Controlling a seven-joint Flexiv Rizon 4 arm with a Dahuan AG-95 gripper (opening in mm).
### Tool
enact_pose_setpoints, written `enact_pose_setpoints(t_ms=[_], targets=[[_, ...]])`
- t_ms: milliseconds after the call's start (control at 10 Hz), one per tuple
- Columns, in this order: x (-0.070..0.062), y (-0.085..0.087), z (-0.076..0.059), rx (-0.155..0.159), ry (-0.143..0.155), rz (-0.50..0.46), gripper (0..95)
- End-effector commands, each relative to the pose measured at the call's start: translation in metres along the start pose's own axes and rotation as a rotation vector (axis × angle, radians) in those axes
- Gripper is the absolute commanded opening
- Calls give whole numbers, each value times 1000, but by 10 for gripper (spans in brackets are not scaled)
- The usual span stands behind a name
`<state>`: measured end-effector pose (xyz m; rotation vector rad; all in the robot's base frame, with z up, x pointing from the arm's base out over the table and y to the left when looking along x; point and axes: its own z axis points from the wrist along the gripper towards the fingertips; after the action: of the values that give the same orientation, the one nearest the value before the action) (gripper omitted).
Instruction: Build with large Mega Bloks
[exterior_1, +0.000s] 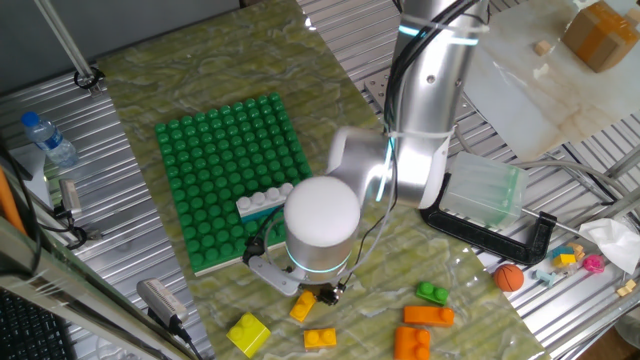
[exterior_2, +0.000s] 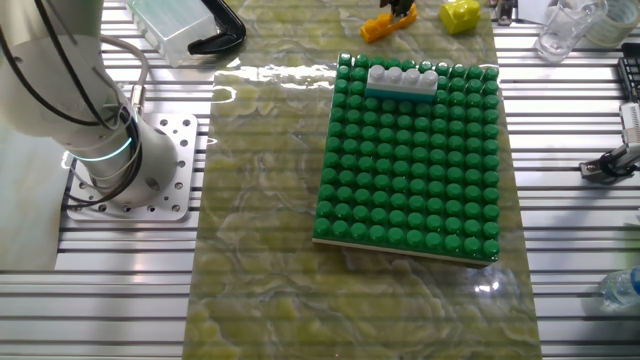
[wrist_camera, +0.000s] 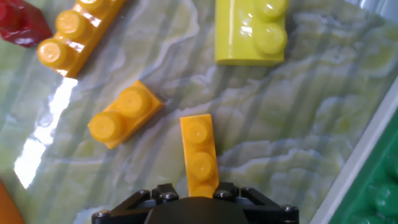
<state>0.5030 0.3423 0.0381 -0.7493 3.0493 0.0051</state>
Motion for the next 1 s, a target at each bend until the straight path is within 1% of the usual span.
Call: enact_pose_setpoints(t_ms=[100, 300, 400, 800, 900, 1000], targets=[[0, 0, 0, 3, 2, 1, 380], [0, -1, 3, 7, -4, 18, 380], [-2, -1, 8, 8, -14, 17, 380], [-2, -2, 10, 17, -22, 11, 380], [-2, -2, 10, 20, -26, 13, 380], [-2, -2, 12, 24, -37, 10, 380]])
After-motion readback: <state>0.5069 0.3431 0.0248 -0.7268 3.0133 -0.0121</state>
